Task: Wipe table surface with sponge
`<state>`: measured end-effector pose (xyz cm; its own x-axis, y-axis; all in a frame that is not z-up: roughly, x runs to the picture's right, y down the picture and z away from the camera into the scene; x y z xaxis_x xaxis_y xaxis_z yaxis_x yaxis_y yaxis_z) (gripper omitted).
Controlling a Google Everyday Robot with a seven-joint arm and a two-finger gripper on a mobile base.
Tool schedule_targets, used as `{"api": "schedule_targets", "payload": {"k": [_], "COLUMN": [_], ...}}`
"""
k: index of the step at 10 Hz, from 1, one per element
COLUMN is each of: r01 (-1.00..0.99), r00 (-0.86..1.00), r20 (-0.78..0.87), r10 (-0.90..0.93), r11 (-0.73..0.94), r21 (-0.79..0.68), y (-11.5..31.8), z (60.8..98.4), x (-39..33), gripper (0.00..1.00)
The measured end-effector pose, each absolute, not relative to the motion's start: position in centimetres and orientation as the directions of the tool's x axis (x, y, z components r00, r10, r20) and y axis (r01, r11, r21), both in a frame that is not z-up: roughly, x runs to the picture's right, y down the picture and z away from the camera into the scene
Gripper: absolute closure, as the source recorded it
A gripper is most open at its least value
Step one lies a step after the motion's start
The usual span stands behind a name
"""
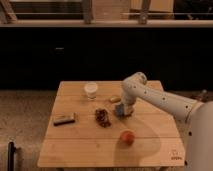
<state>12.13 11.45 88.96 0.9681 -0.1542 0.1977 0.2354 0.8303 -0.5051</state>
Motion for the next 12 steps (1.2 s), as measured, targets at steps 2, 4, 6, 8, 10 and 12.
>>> {"api": "schedule_targets", "payload": {"k": [2, 4, 6, 8, 10, 12], "r01": [0.283, 0.291, 0.269, 0.229, 0.181, 0.146], "r00": [0.954, 0.952, 0.959, 0.971, 0.982, 0.988], "r20": [0.233, 0.243, 0.225, 0.193, 0.155, 0.121], "r10": [-0.188, -0.187, -0.169, -0.141, -0.110, -0.093], "r11": [0.815, 0.801, 0.788, 0.786, 0.788, 0.800], "r21": [-0.506, -0.524, -0.554, -0.575, -0.588, -0.582], "y": [13.1, 14.7, 16.0, 16.6, 16.7, 16.0], "z": [87.6, 86.6, 86.6, 87.0, 87.2, 87.8], "x": [11.5, 12.2, 13.9, 16.0, 17.3, 18.3], "gripper": [1.00, 1.00, 1.00, 1.00, 1.00, 1.00]}}
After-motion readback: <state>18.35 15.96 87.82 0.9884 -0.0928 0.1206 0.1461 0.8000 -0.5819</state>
